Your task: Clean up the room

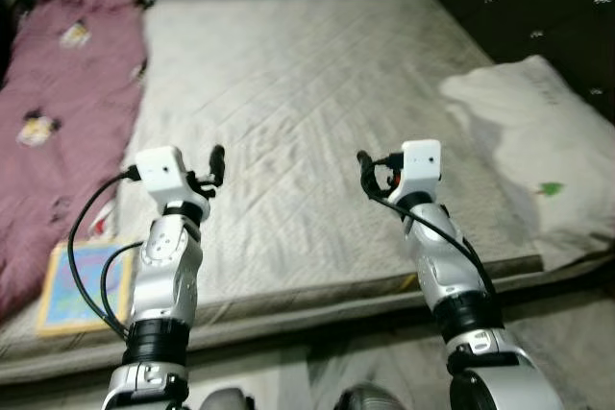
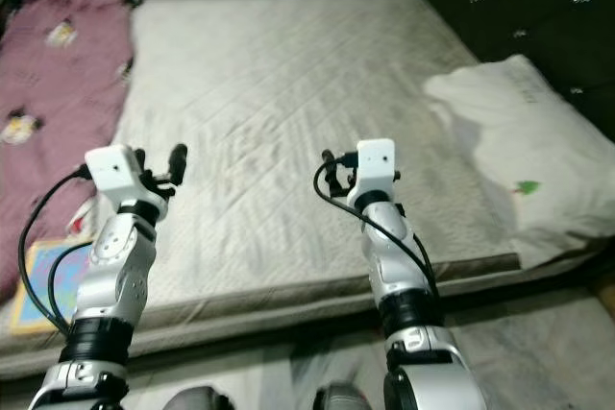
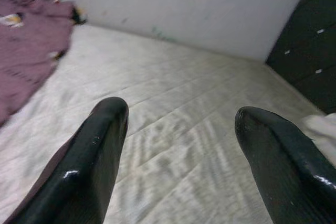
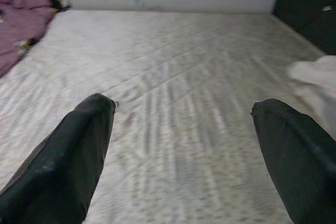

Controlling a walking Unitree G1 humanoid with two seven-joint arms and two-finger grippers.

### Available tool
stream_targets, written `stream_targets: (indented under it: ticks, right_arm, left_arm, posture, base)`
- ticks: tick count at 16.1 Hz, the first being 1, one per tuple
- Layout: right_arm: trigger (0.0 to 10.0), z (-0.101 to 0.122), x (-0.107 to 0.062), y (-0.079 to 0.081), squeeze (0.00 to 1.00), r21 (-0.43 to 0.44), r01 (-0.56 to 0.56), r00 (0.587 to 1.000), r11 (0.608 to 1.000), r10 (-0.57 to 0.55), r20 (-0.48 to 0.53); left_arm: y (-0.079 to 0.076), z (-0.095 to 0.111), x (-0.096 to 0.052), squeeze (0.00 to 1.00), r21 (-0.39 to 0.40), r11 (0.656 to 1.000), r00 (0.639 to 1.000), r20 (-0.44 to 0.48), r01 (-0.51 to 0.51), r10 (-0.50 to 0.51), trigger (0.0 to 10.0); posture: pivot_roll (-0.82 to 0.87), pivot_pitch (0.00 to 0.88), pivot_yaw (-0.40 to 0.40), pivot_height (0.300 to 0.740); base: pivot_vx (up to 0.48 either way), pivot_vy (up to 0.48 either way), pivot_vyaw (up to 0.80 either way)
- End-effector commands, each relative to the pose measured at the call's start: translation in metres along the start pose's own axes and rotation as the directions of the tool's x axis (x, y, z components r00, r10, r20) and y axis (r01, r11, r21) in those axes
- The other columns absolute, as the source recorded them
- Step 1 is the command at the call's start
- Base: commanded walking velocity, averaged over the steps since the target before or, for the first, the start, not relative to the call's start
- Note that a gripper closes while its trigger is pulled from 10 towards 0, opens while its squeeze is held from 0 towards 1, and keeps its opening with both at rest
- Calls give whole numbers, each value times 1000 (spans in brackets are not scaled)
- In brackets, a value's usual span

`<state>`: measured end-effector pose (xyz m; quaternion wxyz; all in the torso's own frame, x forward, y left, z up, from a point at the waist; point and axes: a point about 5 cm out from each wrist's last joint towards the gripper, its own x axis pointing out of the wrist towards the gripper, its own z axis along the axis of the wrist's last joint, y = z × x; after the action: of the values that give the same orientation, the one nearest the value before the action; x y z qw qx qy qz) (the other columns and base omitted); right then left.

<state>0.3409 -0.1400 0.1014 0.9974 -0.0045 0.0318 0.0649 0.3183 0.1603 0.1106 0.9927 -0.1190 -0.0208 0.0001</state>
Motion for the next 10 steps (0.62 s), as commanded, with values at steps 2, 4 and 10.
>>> stream_targets:
  ticks: [2,4,10]
  right_arm:
    - [10000,1,-1,-8,0,2,18,1000,1000,-18,2]
    - [10000,1,-1,-8,0,3,17,1000,1000,-17,0]
    - [10000,0,0,-9,0,10,19,1000,1000,-19,-8]
  left_arm:
    - [-5,-6,0,0,-7,1000,999,-33,2,-3,10000]
    - [-5,-6,0,0,-10,1000,999,-34,5,-5,10000]
    - [-6,-6,0,0,-26,1000,1000,-26,12,-13,10000]
  posture:
    - [19,0,-29,740]
    - [19,0,-29,740]
    - [19,0,-29,740]
  base:
    - [0,0,0]
    - [0,0,0]
    - [0,284,0]
